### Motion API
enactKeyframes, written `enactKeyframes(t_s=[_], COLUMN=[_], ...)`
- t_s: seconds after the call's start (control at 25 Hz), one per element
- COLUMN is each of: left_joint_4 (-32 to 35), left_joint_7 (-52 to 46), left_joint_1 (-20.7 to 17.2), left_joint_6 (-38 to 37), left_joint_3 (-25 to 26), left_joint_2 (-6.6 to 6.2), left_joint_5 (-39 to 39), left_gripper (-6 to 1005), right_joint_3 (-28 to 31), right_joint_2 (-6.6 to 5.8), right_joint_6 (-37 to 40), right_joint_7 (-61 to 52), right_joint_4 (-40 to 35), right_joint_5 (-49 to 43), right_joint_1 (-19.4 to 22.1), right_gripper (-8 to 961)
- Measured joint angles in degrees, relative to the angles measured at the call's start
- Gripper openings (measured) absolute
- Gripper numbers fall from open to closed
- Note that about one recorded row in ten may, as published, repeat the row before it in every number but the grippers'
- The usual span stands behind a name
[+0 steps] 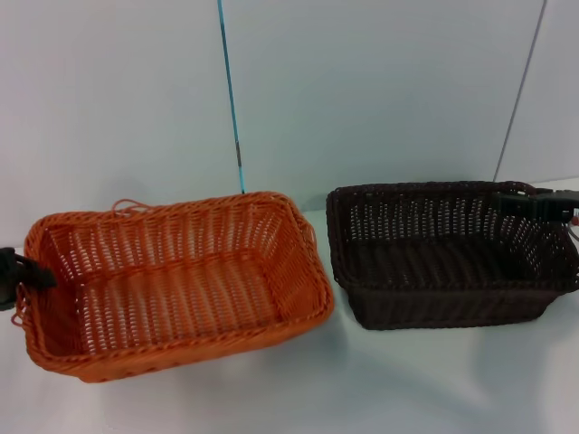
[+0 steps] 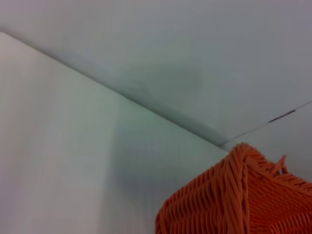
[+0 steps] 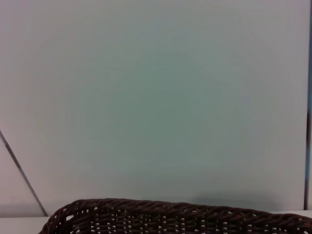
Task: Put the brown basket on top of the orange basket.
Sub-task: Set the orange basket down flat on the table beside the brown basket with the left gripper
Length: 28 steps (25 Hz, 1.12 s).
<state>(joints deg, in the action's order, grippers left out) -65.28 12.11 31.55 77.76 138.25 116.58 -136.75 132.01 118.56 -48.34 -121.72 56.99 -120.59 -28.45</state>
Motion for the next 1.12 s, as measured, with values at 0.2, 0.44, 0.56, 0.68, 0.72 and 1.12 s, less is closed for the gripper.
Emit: enactKeyframes(t_s=[0.2, 0.44, 0.56, 0.68, 0.72, 1.12], left_joint_4=[2.07, 6.30, 8.10, 9.41, 9.77, 13.30], left_joint_7=[1.12, 2.89, 3.68, 4.47, 4.63, 6.83], left_joint_1=[0.10, 1.08, 1.62, 1.99, 2.06, 2.01], left_joint_6=[-1.57, -3.97, -5.28, -6.53, -6.80, -11.70], left_joint_3=[0.00, 0.00, 0.00, 0.00, 0.00, 0.48], left_joint_2=[0.52, 0.97, 1.22, 1.39, 1.41, 1.27], left_joint_5=[0.00, 0.03, 0.05, 0.09, 0.09, 0.09], left_gripper=[171, 171, 171, 171, 171, 170], right_joint_3=[0.00, 0.00, 0.00, 0.00, 0.00, 0.00], right_joint_2=[0.03, 0.08, 0.09, 0.10, 0.10, 0.09], right_joint_6=[-0.12, -0.23, -0.33, -0.41, -0.42, -0.44], right_joint_7=[0.00, 0.00, 0.00, 0.00, 0.00, 0.00], right_joint_4=[0.13, 0.14, 0.17, 0.21, 0.22, 0.23], right_joint_5=[0.00, 0.00, 0.00, 0.00, 0.00, 0.00], right_joint_1=[0.09, 0.15, 0.22, 0.33, 0.38, 0.50], right_gripper=[839, 839, 839, 839, 839, 839])
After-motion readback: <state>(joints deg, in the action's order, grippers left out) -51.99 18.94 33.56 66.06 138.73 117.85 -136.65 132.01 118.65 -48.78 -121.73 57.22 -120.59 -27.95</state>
